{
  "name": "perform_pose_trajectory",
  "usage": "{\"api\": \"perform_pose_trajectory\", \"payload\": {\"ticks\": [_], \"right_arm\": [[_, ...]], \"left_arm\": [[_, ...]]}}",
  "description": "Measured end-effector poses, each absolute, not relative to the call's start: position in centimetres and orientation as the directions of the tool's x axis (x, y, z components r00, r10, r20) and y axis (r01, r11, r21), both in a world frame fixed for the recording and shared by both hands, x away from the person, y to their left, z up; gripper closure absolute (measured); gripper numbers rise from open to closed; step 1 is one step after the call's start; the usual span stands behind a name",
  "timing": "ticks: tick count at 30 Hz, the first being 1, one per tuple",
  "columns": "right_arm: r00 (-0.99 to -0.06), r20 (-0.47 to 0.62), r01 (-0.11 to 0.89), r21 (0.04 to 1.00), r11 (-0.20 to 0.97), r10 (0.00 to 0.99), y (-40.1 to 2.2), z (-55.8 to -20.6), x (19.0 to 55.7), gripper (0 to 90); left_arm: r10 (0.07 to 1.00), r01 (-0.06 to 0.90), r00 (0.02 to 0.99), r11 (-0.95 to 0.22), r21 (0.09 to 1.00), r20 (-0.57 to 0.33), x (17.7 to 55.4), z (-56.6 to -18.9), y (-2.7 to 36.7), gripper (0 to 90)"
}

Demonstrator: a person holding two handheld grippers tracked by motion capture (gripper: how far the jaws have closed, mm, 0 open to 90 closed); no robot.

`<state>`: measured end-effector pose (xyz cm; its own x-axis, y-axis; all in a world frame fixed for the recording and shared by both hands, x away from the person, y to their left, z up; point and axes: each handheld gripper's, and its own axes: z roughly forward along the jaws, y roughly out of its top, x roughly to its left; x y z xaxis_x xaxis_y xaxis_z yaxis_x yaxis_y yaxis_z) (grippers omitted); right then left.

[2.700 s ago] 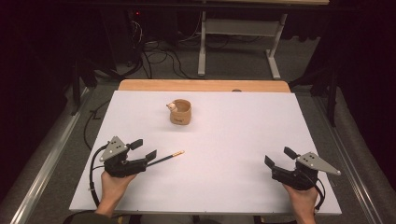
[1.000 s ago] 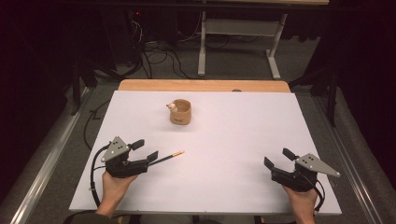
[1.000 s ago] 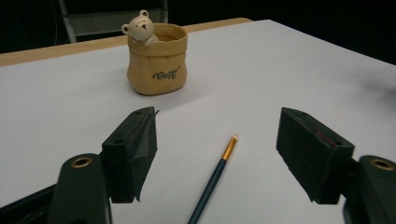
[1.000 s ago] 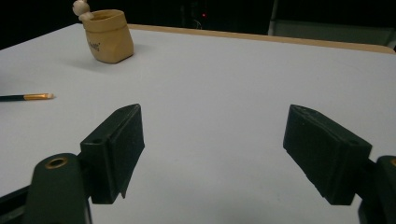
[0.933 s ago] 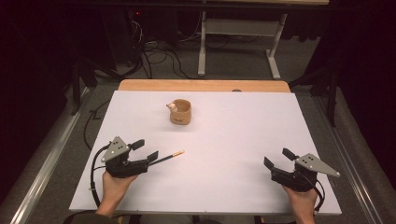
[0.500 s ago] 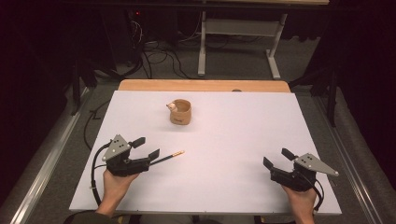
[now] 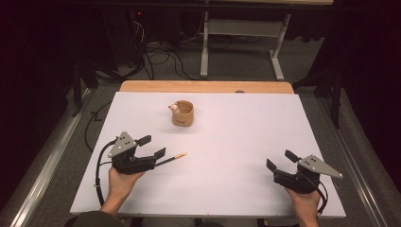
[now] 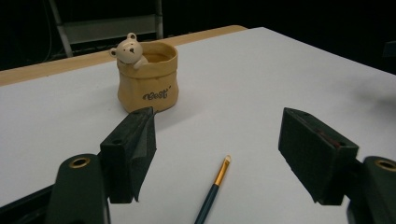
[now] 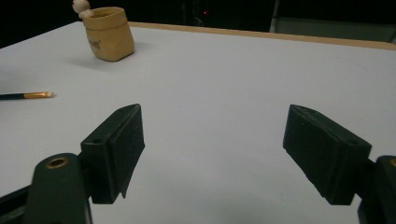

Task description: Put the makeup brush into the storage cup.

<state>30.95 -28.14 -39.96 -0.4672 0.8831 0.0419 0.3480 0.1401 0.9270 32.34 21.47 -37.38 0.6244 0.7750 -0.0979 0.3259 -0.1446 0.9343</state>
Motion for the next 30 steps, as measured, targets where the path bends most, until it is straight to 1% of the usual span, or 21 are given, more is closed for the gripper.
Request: {"api": "perform_pose_trajectory", "payload": {"ticks": [6,30], "right_arm": [[-0.466,0.043,0.35,0.926,0.139,0.884,-28.1,-40.0,31.0,22.4],[-0.469,0.045,0.349,0.927,0.139,0.882,-28.1,-40.0,31.0,22.4]], "left_arm": [[0.77,0.342,0.626,-0.129,0.931,-0.123,32.9,-37.3,21.4,28.0],[0.75,0.365,0.645,-0.129,0.922,-0.15,34.7,-37.5,19.6,27.6]]}}
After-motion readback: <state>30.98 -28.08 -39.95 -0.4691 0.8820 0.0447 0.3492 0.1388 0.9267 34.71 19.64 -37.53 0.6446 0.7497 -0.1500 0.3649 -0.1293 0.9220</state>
